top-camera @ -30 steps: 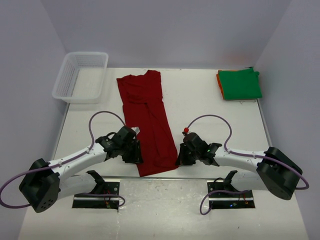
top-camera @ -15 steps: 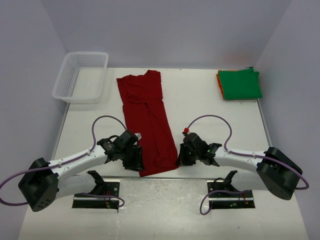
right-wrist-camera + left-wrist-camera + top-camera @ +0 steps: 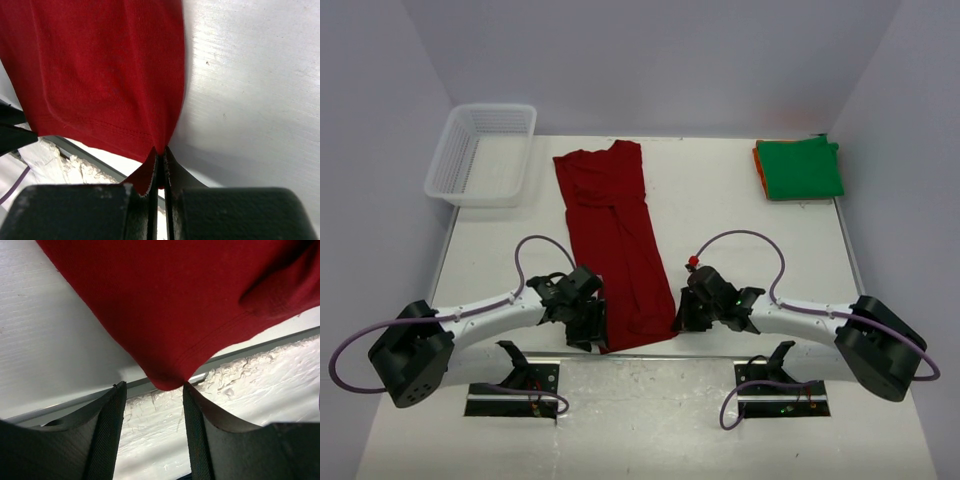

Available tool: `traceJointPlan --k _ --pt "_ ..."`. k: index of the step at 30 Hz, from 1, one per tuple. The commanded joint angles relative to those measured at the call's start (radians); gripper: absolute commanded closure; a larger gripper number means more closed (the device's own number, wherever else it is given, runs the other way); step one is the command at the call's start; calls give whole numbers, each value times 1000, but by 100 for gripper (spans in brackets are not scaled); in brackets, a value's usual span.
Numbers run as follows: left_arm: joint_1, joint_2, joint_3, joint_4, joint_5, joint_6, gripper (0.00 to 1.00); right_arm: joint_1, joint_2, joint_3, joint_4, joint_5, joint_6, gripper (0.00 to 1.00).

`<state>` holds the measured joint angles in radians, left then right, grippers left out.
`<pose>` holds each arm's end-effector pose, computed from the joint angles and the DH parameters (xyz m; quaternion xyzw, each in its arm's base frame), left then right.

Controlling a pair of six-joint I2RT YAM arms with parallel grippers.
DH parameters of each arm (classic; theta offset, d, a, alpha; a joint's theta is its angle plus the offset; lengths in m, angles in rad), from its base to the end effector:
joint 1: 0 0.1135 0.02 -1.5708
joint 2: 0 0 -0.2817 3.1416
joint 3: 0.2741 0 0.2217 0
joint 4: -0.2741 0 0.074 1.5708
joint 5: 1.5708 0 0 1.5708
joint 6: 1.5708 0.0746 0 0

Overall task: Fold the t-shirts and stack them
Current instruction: Grab the bottom of the folded rectangular tshirt with both arms

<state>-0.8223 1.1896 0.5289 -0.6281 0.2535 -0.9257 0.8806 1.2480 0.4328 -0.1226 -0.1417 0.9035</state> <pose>0.0960 -0.1309 0.1509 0.0330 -0.9817 0.1872 0.0065 0.1244 0.1672 0.1473 -0.0112 0.9481 0.2839 0.1426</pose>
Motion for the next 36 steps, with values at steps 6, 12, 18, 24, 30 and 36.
traceJointPlan --k 6,12,18,24,30,36 --pt "-11 71 23 62 -7 -16 51 0 -36 -23 -9 17 -21 100" --pt "-11 81 17 90 6 -22 66 0 -35 -26 -6 19 -21 100" --pt "-11 58 -1 96 24 -41 98 0 -16 -19 -2 11 -29 100" --pt "-14 -33 -27 90 41 -85 100 8 -10 6 -32 23 -67 100" --pt "-37 -153 0 18 15 -140 100 23 -65 79 -150 73 -126 100" --pt "-38 -183 32 -21 -31 -154 100 23 -76 273 -305 116 -205 100"
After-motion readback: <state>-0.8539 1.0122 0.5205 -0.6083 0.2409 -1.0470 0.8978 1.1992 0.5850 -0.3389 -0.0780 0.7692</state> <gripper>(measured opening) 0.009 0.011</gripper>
